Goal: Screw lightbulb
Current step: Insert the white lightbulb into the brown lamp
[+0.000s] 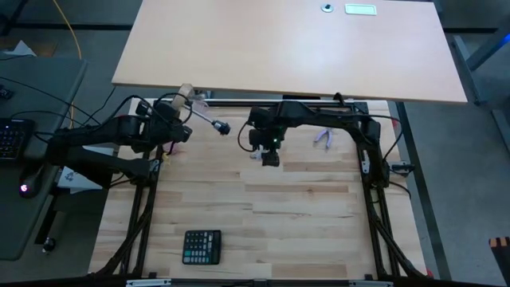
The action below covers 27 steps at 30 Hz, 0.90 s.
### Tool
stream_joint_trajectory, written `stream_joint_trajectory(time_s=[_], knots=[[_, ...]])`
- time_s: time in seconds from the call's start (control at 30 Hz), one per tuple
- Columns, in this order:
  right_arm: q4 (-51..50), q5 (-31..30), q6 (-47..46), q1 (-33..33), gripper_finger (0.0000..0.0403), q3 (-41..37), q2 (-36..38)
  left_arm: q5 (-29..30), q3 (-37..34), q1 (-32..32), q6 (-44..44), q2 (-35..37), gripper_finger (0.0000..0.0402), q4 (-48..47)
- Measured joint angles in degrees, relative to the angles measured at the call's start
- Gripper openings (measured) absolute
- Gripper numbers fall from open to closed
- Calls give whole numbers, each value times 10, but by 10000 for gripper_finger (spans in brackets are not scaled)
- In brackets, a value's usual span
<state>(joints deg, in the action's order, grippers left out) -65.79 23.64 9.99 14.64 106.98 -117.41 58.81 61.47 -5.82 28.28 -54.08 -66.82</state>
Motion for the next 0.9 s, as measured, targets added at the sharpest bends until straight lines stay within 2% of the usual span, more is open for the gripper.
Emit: stream_joint_trajectory(time_s=[0.1,0.33,0.43,0.6,0.77,0.9], knots=[[26,20,-24,-2,234,0,11,-15,0,14,-2,14,119,26],[71,146,-51,7,234,0,26,-26,-11,87,40,90,119,54],[83,158,-66,11,234,0,35,-11,-37,110,76,127,119,50],[175,174,-142,12,234,1,48,17,-76,123,130,158,119,61],[223,250,-244,23,234,1,48,7,-81,128,67,152,119,85],[219,303,-279,30,234,1,48,16,-81,128,-10,152,119,118]])
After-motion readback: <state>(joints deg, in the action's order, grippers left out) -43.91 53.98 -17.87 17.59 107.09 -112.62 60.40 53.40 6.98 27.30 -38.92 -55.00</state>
